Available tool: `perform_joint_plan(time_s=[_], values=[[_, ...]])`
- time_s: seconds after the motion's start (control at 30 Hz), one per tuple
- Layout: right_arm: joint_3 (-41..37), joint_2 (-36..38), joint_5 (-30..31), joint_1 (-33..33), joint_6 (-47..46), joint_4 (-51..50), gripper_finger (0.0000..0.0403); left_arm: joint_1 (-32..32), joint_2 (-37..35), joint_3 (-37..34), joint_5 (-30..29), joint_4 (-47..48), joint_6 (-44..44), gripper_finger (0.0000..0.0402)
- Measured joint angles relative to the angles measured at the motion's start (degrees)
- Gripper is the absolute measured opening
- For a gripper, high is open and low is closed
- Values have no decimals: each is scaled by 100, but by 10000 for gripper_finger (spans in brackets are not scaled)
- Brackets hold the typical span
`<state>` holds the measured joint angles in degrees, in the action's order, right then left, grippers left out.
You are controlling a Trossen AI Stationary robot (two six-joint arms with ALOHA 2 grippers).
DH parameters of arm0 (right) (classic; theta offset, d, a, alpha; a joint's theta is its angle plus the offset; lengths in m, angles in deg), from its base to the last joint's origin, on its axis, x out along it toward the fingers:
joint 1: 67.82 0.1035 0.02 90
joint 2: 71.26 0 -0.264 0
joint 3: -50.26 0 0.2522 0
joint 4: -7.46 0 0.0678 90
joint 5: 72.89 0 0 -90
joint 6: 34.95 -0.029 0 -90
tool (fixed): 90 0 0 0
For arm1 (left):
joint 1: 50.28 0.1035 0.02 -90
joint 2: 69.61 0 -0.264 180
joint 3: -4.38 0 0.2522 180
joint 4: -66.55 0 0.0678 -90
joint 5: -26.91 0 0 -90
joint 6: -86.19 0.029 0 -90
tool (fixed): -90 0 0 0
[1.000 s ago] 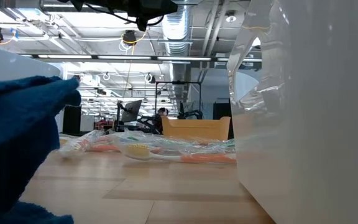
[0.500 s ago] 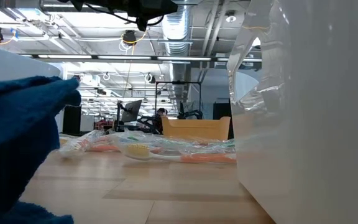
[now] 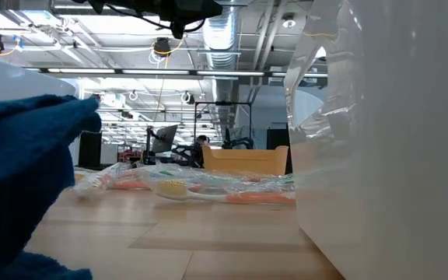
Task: Pick & Place Toothbrushes
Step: Put the green toothbrush into the black bin
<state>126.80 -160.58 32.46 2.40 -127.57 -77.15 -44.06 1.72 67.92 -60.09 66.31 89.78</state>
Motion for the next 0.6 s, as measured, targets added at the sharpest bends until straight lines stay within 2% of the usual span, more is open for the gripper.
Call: perform_joint_plan(time_s=[0.17,0.37,0.6], values=[[-318,17,-379,-22,-175,127,20,2,-2,-6,2,-5,0,3],[-400,20,-390,-22,-135,378,20,1,-2,-8,1,-20,-1,3],[-400,20,-345,-26,-167,324,49,0,-2,-13,1,-24,-2,3]])
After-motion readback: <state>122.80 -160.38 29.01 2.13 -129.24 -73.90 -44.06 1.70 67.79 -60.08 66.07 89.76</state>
